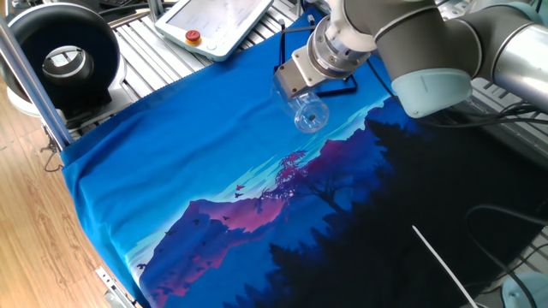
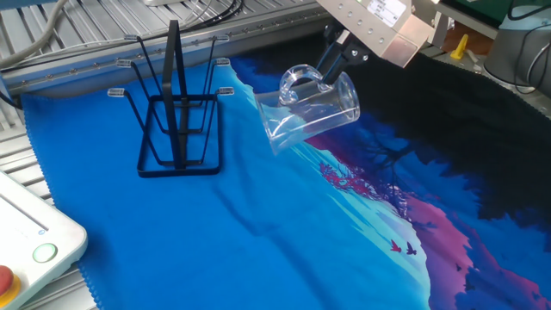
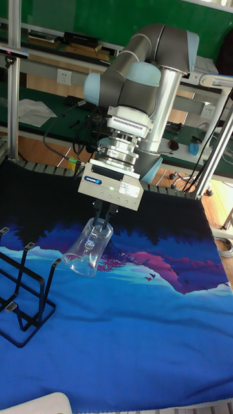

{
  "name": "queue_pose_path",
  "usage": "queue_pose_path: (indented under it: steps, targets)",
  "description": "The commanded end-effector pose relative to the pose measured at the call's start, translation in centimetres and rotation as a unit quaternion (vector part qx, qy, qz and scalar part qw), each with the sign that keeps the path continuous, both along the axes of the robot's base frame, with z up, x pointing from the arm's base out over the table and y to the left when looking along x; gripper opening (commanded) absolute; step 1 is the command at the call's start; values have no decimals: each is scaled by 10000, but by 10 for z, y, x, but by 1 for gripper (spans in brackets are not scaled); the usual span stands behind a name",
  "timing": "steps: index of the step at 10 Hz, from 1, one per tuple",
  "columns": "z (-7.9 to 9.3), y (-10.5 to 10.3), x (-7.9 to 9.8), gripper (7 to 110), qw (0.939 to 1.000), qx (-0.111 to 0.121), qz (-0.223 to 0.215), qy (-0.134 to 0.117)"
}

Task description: Put the cup on the cup rack

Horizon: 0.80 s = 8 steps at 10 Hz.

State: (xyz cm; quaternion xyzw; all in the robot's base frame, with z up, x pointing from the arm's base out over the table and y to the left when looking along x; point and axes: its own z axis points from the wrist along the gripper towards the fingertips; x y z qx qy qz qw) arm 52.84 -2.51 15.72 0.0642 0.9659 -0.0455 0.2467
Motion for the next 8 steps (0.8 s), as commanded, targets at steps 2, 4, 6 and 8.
queue_pose_path:
  steps: [2,4,6,8]
  targets:
    - [0,3,-2,7,10000,72,1,53]
    - [-1,3,-3,7,9999,61,17,86]
    - [-2,3,-5,7,9999,43,32,127]
    - [-2,3,-5,7,9999,44,45,128]
